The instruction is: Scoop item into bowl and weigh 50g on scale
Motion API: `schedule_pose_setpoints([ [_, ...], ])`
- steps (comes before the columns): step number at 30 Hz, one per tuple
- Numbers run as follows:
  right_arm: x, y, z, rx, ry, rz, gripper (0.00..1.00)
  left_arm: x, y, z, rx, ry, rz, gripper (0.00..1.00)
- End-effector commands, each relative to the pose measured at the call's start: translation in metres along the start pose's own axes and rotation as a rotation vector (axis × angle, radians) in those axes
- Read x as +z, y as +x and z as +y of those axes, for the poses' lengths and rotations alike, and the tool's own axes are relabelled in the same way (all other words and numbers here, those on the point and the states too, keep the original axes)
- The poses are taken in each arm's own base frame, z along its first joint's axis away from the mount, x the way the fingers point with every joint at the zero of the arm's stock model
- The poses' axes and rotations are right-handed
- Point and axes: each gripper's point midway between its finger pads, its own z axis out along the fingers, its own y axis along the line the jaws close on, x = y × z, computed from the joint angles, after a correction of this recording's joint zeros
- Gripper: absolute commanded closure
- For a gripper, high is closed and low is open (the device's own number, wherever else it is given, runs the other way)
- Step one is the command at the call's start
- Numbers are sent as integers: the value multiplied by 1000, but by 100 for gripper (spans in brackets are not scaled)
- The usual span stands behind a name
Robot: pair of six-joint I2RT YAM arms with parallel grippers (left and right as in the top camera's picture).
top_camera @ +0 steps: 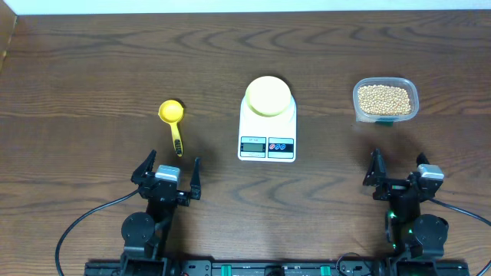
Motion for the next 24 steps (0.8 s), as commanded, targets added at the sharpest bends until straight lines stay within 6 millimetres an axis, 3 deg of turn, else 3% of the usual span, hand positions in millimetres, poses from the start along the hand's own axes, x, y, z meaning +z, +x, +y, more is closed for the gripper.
schedule_pose_setpoints([
  [1, 0, -4, 6, -7, -37, -17, 1, 1, 6, -2, 3, 10, 14, 3],
  [11, -2, -10, 16, -8, -88, -28, 1, -1, -10, 2, 0, -4, -30, 2],
  [24, 4, -48, 23, -40, -86, 3, 1, 9, -30, 12, -16, -40, 41, 2],
])
